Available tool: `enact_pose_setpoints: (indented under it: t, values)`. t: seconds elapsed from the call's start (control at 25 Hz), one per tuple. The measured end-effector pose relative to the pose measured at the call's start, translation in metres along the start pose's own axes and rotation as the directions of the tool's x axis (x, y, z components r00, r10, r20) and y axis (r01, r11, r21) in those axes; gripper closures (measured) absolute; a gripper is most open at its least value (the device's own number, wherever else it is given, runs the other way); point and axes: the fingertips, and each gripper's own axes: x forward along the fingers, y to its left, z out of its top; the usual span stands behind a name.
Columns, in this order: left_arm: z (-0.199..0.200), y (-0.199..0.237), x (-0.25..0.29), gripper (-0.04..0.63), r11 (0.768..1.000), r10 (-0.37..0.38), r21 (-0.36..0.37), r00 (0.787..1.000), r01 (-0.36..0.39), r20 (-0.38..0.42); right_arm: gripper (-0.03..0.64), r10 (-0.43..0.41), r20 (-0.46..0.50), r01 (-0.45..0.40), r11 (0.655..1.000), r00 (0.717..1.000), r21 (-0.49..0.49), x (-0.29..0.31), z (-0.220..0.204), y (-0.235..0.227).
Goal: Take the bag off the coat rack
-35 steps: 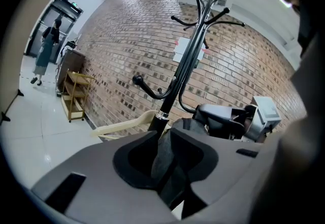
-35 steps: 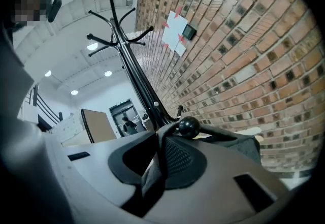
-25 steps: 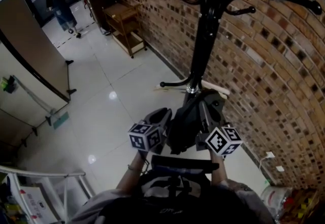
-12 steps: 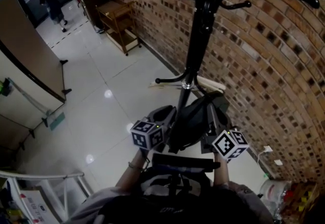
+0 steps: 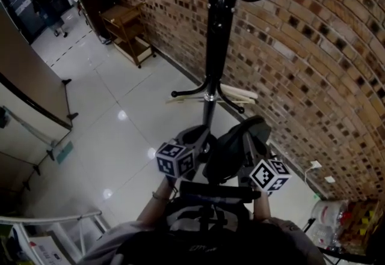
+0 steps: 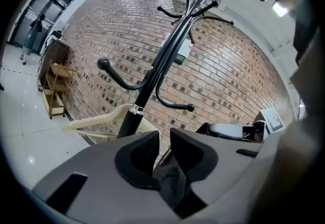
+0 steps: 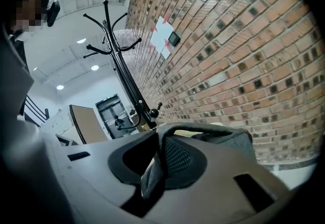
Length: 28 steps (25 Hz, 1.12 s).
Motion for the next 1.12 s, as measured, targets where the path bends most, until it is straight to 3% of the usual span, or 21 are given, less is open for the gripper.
enact_pose_setpoints:
  t: [0.4,1.12]
  values:
    - [-0.021,-0.016,0.008,0.518,0.999,-0.035,0.001,0.998,0.035,-0.056,0.574,-0.085,-0.006,0.085,0.994,0.996,0.074,-0.032,-0.024,-0.030]
    - [-0.031,-0.027,0.004,0.518,0.999,-0.030,-0.020,0.998,0.029,-0.054,0.575,-0.070,-0.033,0.071,0.996,0.997,0.045,-0.038,-0.027,-0.027]
